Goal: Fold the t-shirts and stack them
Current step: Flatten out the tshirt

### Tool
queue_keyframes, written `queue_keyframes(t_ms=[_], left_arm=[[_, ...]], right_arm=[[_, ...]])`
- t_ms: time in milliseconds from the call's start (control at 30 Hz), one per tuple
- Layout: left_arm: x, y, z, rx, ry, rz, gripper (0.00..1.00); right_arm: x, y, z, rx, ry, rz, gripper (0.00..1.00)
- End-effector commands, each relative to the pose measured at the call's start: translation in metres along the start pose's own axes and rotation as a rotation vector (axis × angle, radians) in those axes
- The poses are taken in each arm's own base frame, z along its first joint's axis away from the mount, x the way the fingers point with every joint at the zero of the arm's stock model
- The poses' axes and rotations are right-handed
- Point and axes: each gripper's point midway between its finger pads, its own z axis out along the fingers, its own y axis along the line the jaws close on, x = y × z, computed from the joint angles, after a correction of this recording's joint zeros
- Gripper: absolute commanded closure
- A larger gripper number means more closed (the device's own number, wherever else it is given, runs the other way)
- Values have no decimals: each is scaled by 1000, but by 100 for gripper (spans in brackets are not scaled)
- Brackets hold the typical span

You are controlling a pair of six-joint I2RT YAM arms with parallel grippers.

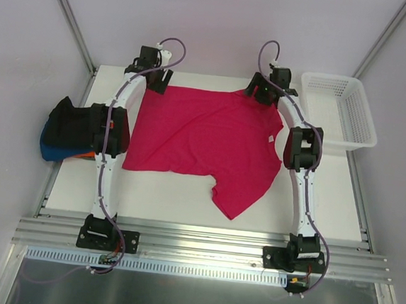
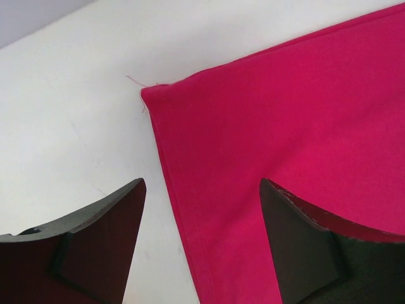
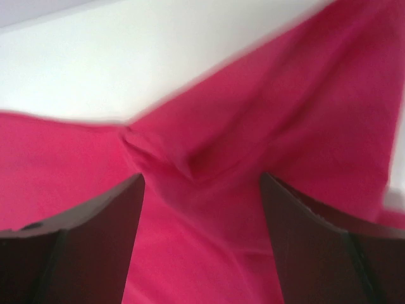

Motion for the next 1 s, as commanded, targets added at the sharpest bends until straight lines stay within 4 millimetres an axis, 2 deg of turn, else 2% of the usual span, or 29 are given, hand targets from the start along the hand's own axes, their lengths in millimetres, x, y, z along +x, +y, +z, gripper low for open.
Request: queue_keyframes(t_ms=[0, 33, 200, 333, 400, 467, 567, 633, 700, 867, 967], left_arm=[[-71, 8, -80, -44, -177, -12, 27], [-78, 8, -92, -48, -196, -12, 27], [-84, -8, -108, -33, -206, -9, 26], [-84, -21, -109, -16, -199, -3, 26], [-82, -25, -106, -12, -192, 2, 26], [-82, -26, -105, -12, -190, 1, 26], [-82, -31, -104, -4, -188, 3, 26], [-81, -34, -104, -3, -185, 8, 26], [-83, -35, -107, -5, -188, 12, 25], [-85, -40, -112, -6, -190, 12, 24], [-90, -44, -112, -7, -198, 19, 24]], right_arm=[[-39, 18, -1, -24, -131, 15, 22], [-42, 17, 1, -27, -144, 16, 22], [-45, 16, 2, -19, -160, 30, 22], [-53, 9, -1, 11, -187, 15, 22], [-66, 9, -8, 17, -217, 3, 22], [-81, 3, -15, 29, -259, -23, 22], [-103, -20, -23, 105, -332, -58, 23], [-109, -37, -21, 157, -354, -76, 23], [-110, -44, -20, 166, -358, -64, 24], [-109, -42, -20, 161, -355, -65, 26], [-92, -44, -20, 176, -297, -19, 29]])
